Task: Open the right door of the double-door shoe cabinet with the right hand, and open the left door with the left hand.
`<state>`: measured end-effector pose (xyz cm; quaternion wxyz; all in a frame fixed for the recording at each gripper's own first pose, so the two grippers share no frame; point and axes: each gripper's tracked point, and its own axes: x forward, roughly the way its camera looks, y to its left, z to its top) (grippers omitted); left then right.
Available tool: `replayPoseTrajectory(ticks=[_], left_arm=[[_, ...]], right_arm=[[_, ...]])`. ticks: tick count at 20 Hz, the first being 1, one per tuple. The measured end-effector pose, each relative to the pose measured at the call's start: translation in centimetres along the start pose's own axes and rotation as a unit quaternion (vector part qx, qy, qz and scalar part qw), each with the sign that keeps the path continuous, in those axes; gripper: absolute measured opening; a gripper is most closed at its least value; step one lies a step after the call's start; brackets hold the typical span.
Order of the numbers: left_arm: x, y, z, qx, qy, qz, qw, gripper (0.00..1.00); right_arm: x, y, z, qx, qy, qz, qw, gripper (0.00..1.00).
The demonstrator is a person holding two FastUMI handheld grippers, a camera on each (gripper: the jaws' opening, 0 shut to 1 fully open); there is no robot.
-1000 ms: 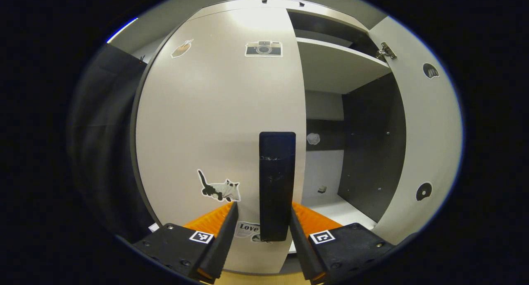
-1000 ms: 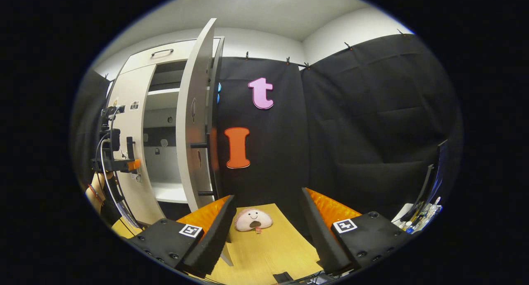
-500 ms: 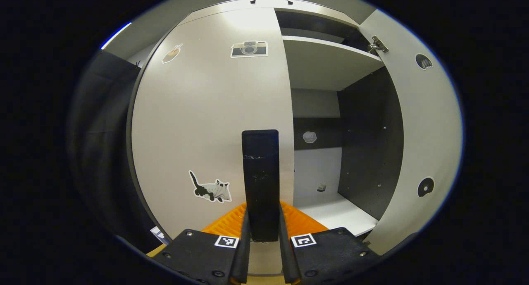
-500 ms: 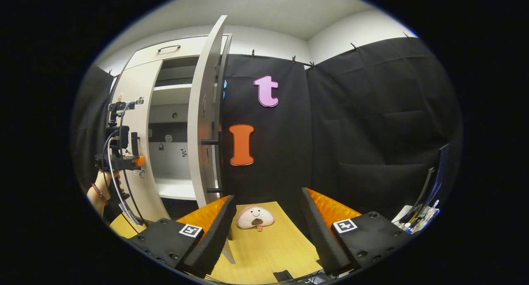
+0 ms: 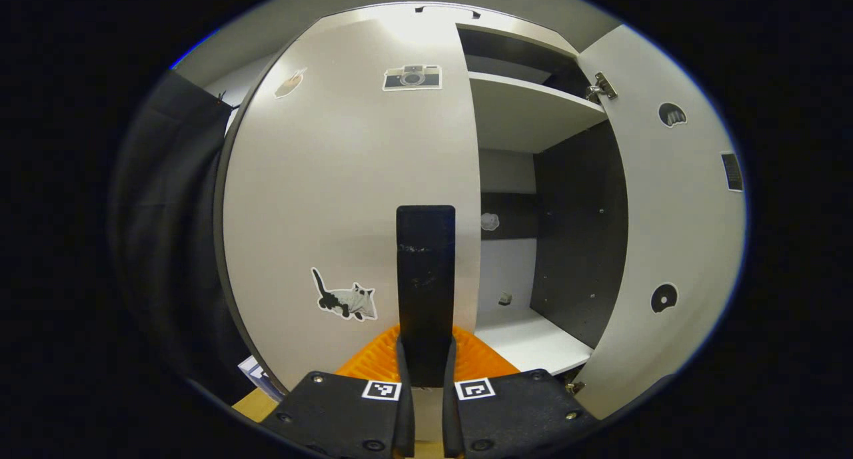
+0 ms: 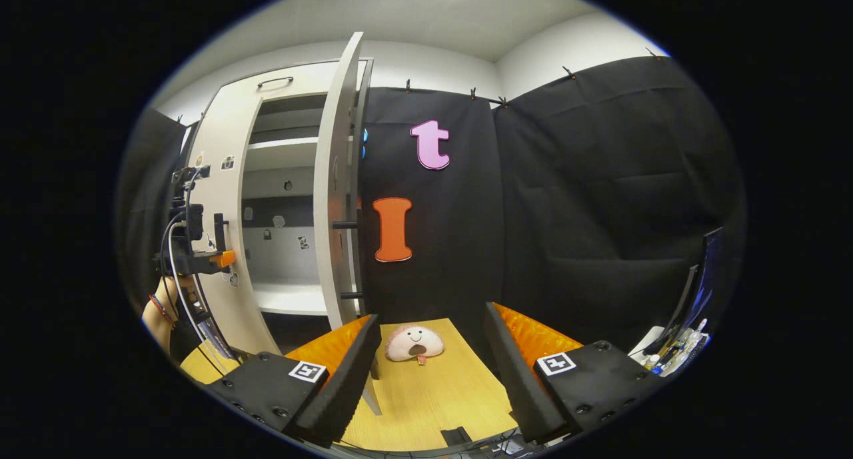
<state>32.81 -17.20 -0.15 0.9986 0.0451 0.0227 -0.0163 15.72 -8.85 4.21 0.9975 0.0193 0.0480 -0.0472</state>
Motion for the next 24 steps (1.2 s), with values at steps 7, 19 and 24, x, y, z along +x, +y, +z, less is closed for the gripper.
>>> replayPoseTrajectory(ticks=[7, 19, 24], left_arm=[[-0.9, 0.8, -0.2, 0.001, -0.007, 0.015, 1.0, 0.16], [-3.0, 1.7, -0.4, -0.013, -0.003, -0.005, 1.0, 0.14], [-3.9, 2.3, -0.3, -0.001, -0.007, -0.016, 1.0, 0.14]], right_arm=[[-2.6, 0.3, -0.6, -0.01, 0.01, 0.025, 1.0, 0.99], [-2.9, 3.9, 0.5, -0.003, 0.009, 0.078, 0.997, 0.99], [-2.2, 5.9, 1.0, 0.006, 0.011, 0.091, 0.996, 0.99]])
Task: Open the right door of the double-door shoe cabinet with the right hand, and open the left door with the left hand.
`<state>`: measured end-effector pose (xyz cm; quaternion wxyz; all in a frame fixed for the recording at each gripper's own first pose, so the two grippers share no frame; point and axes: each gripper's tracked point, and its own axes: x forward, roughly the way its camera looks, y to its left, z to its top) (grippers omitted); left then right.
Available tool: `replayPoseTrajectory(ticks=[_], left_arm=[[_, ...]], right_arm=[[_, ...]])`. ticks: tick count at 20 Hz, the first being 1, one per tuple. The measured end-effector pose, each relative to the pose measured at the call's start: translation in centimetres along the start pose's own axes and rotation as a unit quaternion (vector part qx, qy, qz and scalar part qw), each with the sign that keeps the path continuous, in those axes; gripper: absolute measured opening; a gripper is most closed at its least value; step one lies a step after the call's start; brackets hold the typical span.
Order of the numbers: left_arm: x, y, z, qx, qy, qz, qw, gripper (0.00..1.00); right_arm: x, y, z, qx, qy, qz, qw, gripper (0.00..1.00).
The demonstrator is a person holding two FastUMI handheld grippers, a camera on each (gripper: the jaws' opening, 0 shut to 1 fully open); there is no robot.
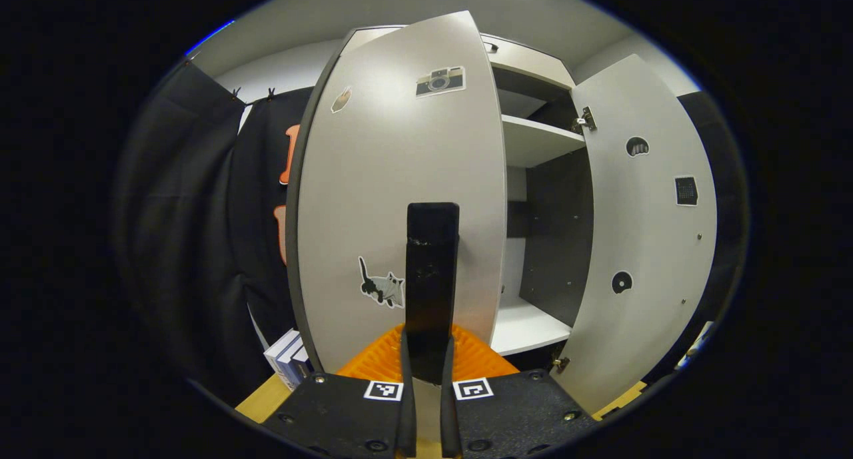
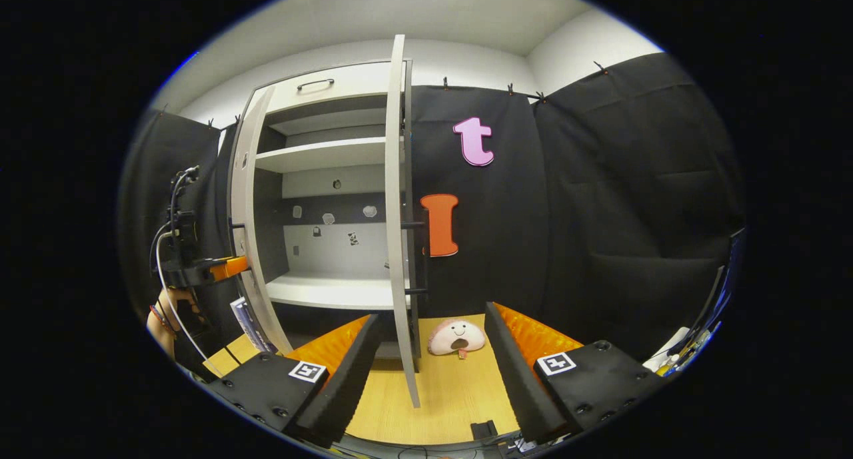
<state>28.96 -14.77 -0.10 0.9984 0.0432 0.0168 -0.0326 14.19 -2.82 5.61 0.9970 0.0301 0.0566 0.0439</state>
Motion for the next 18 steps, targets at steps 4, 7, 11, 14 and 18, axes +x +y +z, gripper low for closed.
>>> replayPoseTrajectory(ticks=[4, 7, 11, 14, 18], left_arm=[[-0.8, 0.8, 0.0, 0.001, -0.004, 0.0, 1.0, 0.14], [-1.4, 1.3, 0.0, -0.004, -0.007, 0.001, 1.0, 0.14], [-1.9, 2.0, 0.1, 0.0, -0.009, 0.003, 1.0, 0.1], [-2.3, 2.6, 0.1, -0.003, -0.009, 0.009, 1.0, 0.09], [-2.4, 2.9, 0.0, -0.005, -0.008, 0.003, 1.0, 0.08]], right_arm=[[0.0, 1.9, 0.8, 0.009, -0.01, 0.007, 1.0, 0.99], [0.2, 3.3, 1.2, 0.007, -0.017, 0.011, 1.0, 0.94], [0.5, 5.7, 1.4, 0.003, -0.018, 0.024, 1.0, 0.99], [0.9, 7.3, 1.5, 0.005, -0.021, 0.034, 0.999, 0.99], [1.2, 9.0, 1.6, 0.005, -0.02, 0.043, 0.999, 1.0]])
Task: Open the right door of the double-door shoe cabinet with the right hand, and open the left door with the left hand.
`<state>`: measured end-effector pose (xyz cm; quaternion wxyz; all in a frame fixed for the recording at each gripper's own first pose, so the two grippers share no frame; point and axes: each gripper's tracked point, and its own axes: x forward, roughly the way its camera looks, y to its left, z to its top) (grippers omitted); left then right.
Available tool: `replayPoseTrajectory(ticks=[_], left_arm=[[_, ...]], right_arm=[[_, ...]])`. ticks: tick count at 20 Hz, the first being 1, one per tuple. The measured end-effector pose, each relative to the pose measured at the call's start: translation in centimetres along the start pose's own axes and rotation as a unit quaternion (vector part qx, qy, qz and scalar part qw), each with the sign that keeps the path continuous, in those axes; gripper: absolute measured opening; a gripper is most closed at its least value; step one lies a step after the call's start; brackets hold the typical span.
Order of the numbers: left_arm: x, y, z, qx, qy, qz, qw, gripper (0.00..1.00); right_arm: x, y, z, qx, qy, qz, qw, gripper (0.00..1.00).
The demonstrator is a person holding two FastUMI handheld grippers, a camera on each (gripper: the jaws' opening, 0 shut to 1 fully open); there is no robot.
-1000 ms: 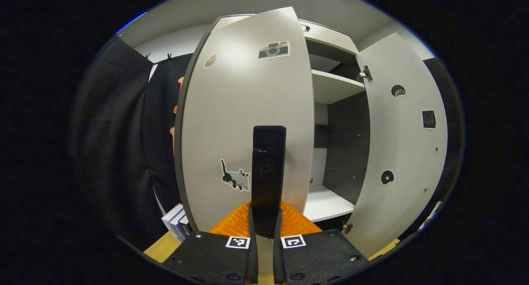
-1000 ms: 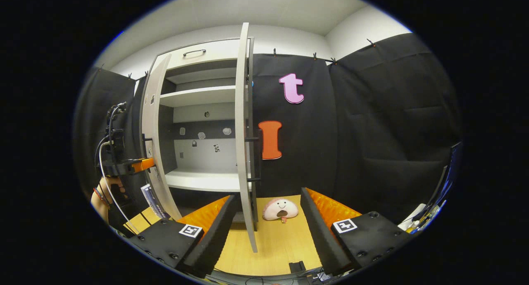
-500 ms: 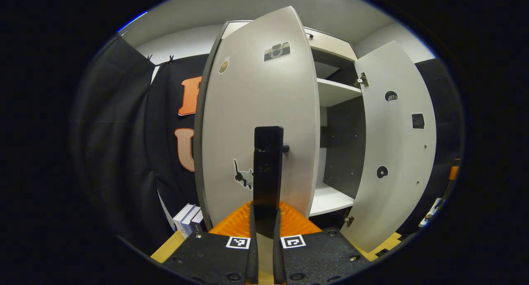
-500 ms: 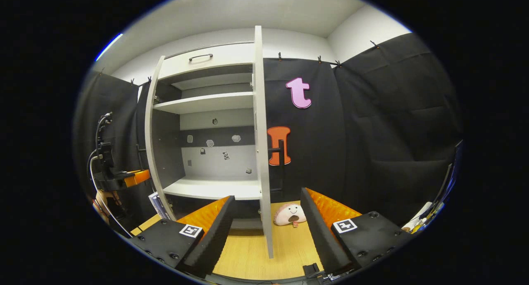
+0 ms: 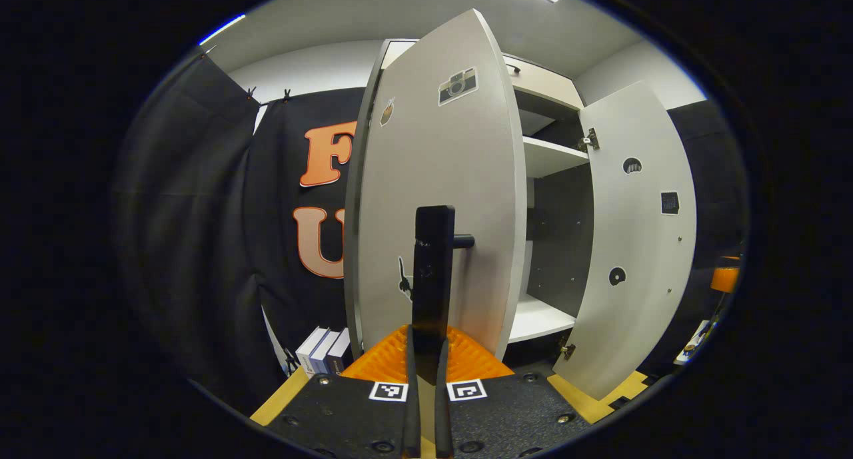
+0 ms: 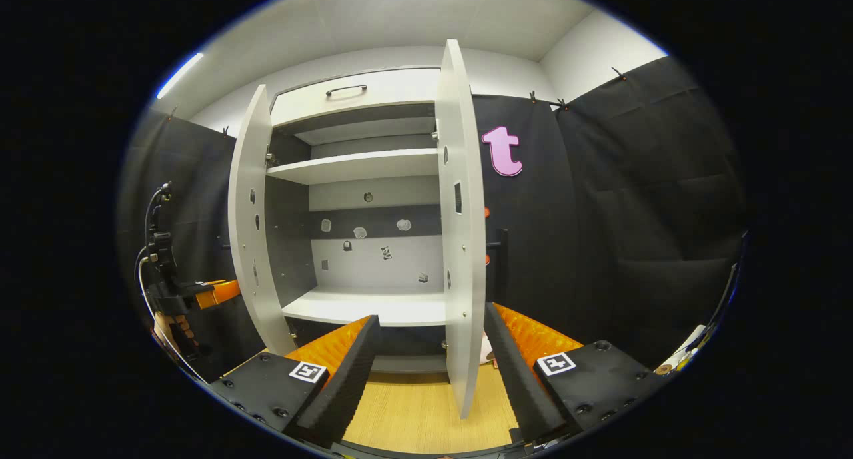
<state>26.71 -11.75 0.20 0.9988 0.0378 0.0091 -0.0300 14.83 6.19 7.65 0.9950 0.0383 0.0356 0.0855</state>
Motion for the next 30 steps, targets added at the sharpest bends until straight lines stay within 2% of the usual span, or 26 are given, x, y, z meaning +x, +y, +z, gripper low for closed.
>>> replayPoseTrajectory(ticks=[4, 7, 12, 15, 18, 27, 30], left_arm=[[-0.3, 1.0, 0.1, 0.013, 0.003, 0.013, 1.0, 0.07], [-0.5, 1.4, 0.2, 0.007, -0.004, 0.015, 1.0, 0.06], [-0.9, 3.3, 0.4, 0.001, -0.007, 0.041, 0.999, 0.04], [-0.8, 3.2, 0.4, -0.035, -0.009, 0.033, 0.999, 0.03], [-0.8, 3.6, 0.4, -0.025, -0.012, 0.036, 0.999, 0.02], [-1.5, 6.2, 0.6, -0.033, -0.014, 0.069, 0.997, 0.01], [-1.7, 5.8, 0.5, -0.046, -0.011, 0.065, 0.997, 0.01]], right_arm=[[0.2, 0.7, 0.1, -0.001, -0.001, 0.001, 1.0, 0.99], [0.2, 1.2, 0.3, 0.002, -0.004, 0.005, 1.0, 0.99], [0.7, 2.5, 0.1, 0.006, -0.006, 0.016, 1.0, 0.99], [1.2, 3.6, 0.0, 0.008, -0.002, 0.027, 1.0, 0.99], [1.4, 4.7, -0.2, 0.001, 0.0, 0.04, 0.999, 0.99], [0.9, 3.8, 0.0, -0.003, -0.001, 0.025, 1.0, 0.99], [0.9, 3.6, 0.0, -0.003, -0.001, 0.023, 1.0, 0.99]])
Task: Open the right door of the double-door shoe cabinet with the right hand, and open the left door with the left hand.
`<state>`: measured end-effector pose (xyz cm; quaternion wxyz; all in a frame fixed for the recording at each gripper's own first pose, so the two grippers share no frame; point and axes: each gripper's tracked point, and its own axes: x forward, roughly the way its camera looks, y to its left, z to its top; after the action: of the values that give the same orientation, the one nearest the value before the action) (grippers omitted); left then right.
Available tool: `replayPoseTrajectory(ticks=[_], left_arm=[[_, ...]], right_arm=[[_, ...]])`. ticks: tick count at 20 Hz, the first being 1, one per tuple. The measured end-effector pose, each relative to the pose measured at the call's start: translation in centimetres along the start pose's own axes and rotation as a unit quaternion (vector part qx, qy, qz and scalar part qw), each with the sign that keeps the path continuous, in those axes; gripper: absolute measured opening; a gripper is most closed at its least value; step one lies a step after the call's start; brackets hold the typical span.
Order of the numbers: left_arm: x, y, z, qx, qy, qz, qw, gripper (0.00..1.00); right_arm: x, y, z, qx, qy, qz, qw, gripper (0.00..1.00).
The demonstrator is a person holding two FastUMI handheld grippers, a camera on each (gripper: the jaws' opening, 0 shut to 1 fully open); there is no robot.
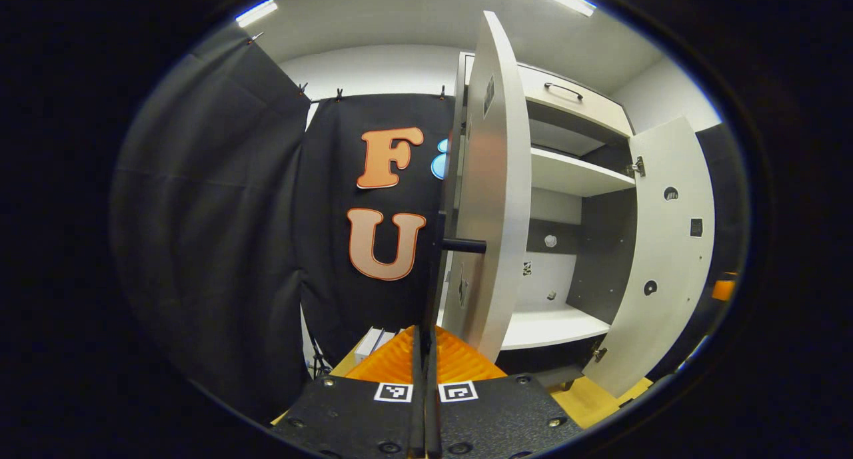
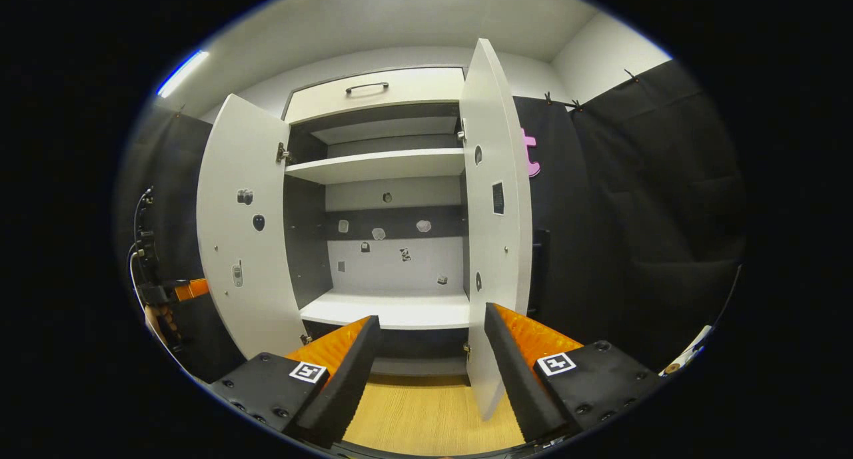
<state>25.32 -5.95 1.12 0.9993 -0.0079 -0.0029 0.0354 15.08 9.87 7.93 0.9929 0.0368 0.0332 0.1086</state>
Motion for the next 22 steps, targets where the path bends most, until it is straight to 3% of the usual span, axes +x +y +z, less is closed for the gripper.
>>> replayPoseTrajectory(ticks=[11, 13, 14, 16, 18, 19, 21, 22], left_arm=[[-3.4, 0.3, 0.2, 0.009, 0.025, 0.039, 0.999, 0.0], [-3.7, -0.2, 0.8, 0.011, 0.017, 0.039, 0.999, 0.07], [-3.7, -0.4, 0.9, 0.01, 0.012, 0.04, 0.999, 0.17], [-3.8, -0.9, 1.4, 0.012, 0.0, 0.04, 0.999, 0.22], [-4.0, -1.3, 1.8, 0.018, -0.01, 0.038, 0.999, 0.43], [-3.9, -1.6, 1.9, 0.018, -0.015, 0.035, 0.999, 0.62], [-3.8, -1.9, 1.8, 0.017, -0.015, 0.034, 0.999, 0.7], [-4.0, -2.1, 1.7, 0.014, -0.012, 0.034, 0.999, 0.78]], right_arm=[[-0.2, -1.7, 0.5, -0.008, -0.002, -0.011, 1.0, 0.99], [-0.3, -2.1, 0.4, -0.012, -0.001, -0.011, 1.0, 0.99], [-0.4, -2.3, 0.3, -0.013, 0.0, -0.011, 1.0, 0.99], [-0.4, -2.5, 0.2, -0.014, 0.001, -0.01, 1.0, 0.99], [-0.7, -3.0, 0.3, -0.017, 0.0, -0.01, 1.0, 0.99], [-0.8, -3.3, 0.3, -0.019, -0.001, -0.011, 1.0, 0.99], [-1.0, -3.5, 0.4, -0.023, -0.002, -0.011, 1.0, 0.99], [-1.2, -3.6, 0.4, -0.024, -0.002, -0.01, 1.0, 0.99]])
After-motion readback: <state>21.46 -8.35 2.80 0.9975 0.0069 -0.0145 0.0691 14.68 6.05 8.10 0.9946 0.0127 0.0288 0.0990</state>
